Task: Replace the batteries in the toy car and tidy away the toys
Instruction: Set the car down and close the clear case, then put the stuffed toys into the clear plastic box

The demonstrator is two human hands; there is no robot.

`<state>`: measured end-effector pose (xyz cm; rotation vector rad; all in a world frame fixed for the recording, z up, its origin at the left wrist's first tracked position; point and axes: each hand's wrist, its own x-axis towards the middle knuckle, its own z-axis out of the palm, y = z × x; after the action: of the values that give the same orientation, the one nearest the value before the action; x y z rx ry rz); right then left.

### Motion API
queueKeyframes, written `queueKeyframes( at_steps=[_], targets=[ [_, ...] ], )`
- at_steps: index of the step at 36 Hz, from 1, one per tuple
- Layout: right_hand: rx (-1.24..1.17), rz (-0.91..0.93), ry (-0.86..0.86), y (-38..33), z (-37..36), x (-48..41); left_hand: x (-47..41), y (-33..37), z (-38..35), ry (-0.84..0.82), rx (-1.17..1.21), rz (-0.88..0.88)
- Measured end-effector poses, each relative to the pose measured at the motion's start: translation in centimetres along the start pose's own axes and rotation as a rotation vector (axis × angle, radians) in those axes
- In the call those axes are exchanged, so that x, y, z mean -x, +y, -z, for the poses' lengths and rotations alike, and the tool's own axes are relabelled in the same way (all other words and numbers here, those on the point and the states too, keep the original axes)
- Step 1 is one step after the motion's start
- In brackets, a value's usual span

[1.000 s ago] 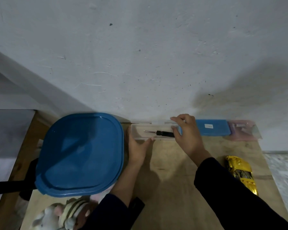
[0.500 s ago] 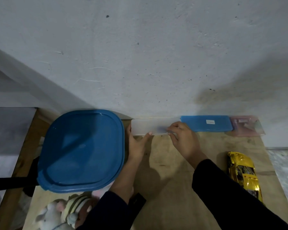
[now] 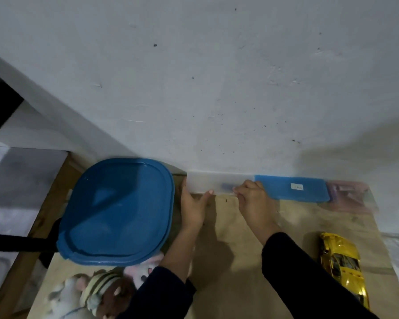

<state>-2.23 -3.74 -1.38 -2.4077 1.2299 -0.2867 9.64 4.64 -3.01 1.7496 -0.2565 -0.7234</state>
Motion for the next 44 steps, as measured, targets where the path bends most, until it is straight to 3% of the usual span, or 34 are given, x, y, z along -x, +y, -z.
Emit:
queueKeyframes(
  at_steps=[8,12,16,19,23,29,34,44],
  targets=[
    [-0.003,0.032,-0.123,0.8,1.2,-1.0,1.3,0.6,-1.3,0.186,-0.227,-0.021],
    [-0.040,0.055,-0.254,0.4,2.3,-1.0,2.3,1.5,-1.0,0.167,-0.372,-0.012],
    [-0.117,0.085,-0.276,-1.0,3.4,0.3,4.8,2.1,0.8,0.045,-0.404,-0.158],
    [-0.215,0.111,-0.254,-3.6,3.7,1.4,7.6,3.3,3.9,0.041,-0.378,-0.291],
    [-0.315,0.203,-0.271,-8.1,3.3,3.4,10.8,4.2,10.1,0.179,-0.316,-0.387],
    [-0.342,0.388,-0.333,-15.8,1.0,6.7,11.0,3.1,21.1,0.289,-0.330,-0.309],
    [-0.266,0.431,-0.474,-21.8,-2.4,8.1,9.7,1.3,27.0,0.183,-0.254,-0.095],
    [-0.315,0.278,-0.478,-29.2,-6.9,7.0,3.5,-2.7,33.2,-0.293,-0.103,-0.081]
  ],
)
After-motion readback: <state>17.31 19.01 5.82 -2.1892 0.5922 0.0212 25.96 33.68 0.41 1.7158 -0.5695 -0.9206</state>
